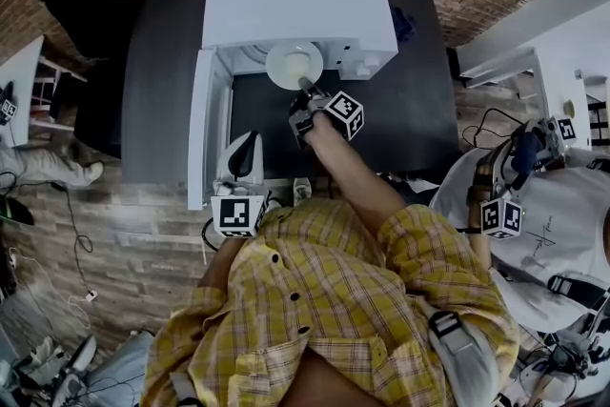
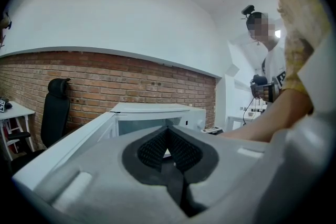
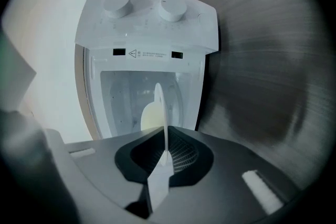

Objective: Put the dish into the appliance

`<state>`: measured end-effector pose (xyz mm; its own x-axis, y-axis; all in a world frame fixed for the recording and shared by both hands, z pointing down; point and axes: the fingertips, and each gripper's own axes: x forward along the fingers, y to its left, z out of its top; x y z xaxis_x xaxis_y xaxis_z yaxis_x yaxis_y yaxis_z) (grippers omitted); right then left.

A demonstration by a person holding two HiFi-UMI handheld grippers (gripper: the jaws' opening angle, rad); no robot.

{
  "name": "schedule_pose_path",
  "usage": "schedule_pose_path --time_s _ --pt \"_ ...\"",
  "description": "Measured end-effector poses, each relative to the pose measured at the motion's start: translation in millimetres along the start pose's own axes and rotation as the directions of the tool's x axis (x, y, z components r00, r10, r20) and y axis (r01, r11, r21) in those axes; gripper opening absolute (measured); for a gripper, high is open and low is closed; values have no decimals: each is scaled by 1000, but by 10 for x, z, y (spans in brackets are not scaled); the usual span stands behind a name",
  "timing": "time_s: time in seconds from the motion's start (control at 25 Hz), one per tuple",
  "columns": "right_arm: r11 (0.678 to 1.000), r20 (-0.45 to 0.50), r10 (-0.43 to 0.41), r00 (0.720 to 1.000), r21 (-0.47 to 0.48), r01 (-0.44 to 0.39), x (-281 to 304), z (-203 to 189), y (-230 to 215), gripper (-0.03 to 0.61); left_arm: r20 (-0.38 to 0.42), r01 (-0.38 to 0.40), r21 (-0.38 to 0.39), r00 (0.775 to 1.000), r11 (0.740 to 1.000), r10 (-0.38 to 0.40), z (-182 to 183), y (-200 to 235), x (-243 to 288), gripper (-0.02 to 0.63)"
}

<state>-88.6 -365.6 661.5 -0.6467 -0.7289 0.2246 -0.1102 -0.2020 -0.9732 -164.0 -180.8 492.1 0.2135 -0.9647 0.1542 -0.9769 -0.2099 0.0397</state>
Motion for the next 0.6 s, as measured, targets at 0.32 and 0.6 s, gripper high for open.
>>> schedule_pose_path --time_s 0.32,0.6 --pt "1000 -11 -21 1000 3 21 208 19 -94 14 3 -1 9 1000 1000 1 26 38 27 0" --pt "999 -4 -39 999 22 39 359 70 -195 17 -6 2 14 1000 1000 -2 11 70 64 0"
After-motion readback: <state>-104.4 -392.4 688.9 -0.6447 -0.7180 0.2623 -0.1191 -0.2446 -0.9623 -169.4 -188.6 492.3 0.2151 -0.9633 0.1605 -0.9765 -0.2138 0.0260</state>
